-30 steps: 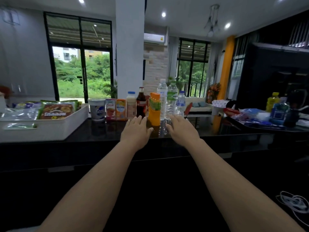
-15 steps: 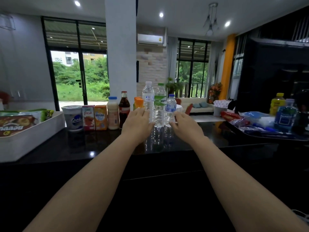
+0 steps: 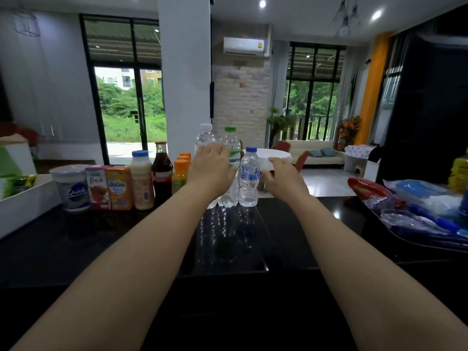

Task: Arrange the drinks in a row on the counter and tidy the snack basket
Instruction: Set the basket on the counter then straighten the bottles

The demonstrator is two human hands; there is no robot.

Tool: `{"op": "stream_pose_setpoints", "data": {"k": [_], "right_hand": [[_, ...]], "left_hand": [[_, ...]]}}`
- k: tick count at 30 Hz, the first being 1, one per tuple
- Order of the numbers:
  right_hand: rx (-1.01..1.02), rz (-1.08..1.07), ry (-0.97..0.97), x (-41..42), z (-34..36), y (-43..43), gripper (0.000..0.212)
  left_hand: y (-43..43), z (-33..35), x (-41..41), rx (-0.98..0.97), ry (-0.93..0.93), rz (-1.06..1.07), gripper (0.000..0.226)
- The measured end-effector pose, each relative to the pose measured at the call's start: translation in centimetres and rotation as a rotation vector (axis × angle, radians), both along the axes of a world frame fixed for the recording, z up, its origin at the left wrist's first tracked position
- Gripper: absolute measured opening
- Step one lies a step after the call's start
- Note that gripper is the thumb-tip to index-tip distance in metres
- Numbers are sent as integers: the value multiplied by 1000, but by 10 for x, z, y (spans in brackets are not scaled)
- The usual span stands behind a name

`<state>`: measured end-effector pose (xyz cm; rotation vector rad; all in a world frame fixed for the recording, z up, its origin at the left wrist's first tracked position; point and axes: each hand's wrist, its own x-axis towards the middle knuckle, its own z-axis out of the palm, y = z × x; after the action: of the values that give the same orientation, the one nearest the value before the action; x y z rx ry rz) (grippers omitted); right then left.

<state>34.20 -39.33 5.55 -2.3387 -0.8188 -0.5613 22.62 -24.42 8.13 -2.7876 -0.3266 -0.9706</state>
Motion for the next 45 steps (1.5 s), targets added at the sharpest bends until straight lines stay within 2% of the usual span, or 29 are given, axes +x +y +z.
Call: {"op": "stream_pose_setpoints", "data": {"k": [7,10,13,18,26,34,37,41,45], "right_hand": [[70,55,34,54,15,25,44],[93,89,65,69,22,42,49],[115,90,81,82,28,59,45],[55,68,94,93,29,75,39],[146,131,129,96,25,78,33],[191,222,177,100,23,71,37],[198,240,177,100,22,70,38],[224,255,187,101,20,71,37],[264,273,216,100,19,73,36]], "left_hand": [[17,33,61,7,-82,38,53],[31,43,81,27,-66,70,56],[45,51,95,47,-39,97,55],[50,55,106,41,61,136,50],[52,61,110,72,-19,116,40],[51,63,113,94,-44,184,52],[54,68,111,80,9,145,55],[60,72,104,-27,168,74,59],[60,71,102,-23,155,95,56]]}}
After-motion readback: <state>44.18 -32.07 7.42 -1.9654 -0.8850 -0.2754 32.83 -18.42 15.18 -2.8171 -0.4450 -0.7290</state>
